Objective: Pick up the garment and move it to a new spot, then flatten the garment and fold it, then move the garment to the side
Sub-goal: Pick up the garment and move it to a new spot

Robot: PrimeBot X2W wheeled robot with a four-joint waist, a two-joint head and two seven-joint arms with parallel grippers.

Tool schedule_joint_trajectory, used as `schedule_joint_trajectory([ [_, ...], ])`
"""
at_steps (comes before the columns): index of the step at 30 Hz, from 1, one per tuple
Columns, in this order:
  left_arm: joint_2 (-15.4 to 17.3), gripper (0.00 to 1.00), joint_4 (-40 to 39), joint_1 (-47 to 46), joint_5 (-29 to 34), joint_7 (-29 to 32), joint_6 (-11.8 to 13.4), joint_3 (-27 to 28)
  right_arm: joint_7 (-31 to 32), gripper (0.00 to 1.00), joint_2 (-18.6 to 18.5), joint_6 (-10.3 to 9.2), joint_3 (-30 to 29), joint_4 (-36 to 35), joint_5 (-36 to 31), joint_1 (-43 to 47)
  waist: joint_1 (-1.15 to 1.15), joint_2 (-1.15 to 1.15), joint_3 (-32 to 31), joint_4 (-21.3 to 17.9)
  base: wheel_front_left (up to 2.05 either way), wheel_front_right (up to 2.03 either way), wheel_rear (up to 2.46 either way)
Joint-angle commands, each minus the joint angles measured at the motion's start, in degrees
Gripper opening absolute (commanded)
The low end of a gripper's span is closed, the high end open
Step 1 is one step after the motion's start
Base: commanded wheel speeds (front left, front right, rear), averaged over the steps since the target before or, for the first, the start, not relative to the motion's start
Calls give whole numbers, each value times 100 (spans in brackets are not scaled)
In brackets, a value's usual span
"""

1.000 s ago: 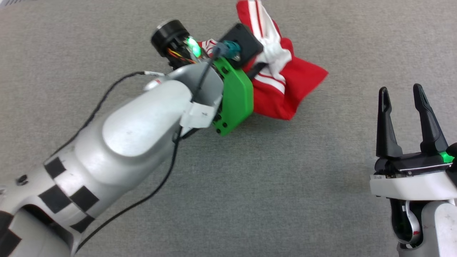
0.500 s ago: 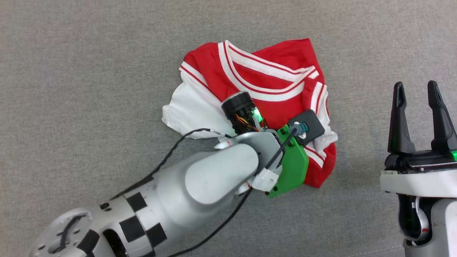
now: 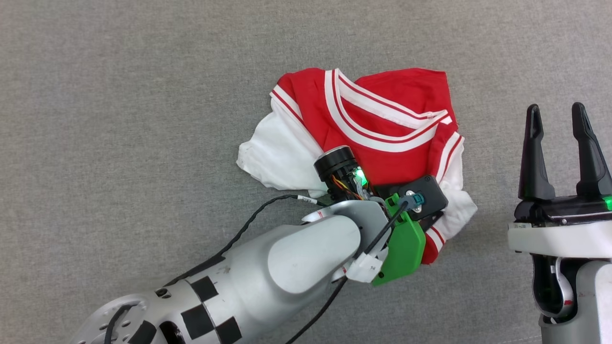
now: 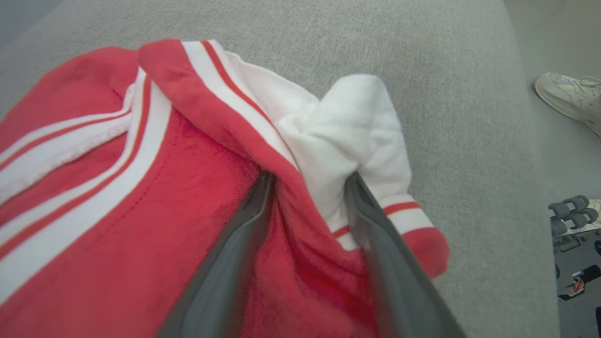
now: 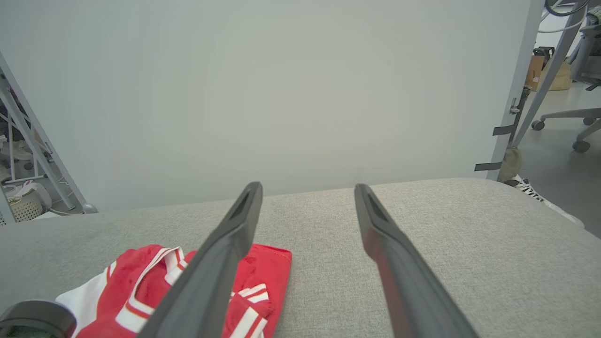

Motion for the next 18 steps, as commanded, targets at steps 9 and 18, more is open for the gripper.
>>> schedule_joint_trajectory([
  [9,27,100,184,1,-197,-1773,477,637,-27,100,-12,-4,-80,124,-117,478,0,22,-1035,491,0,0,0],
  [18,826,100,-368,691,-192,-2187,1448,1704,-27,100,-12,-4,-181,144,-195,804,0,22,-1490,763,0,0,0],
])
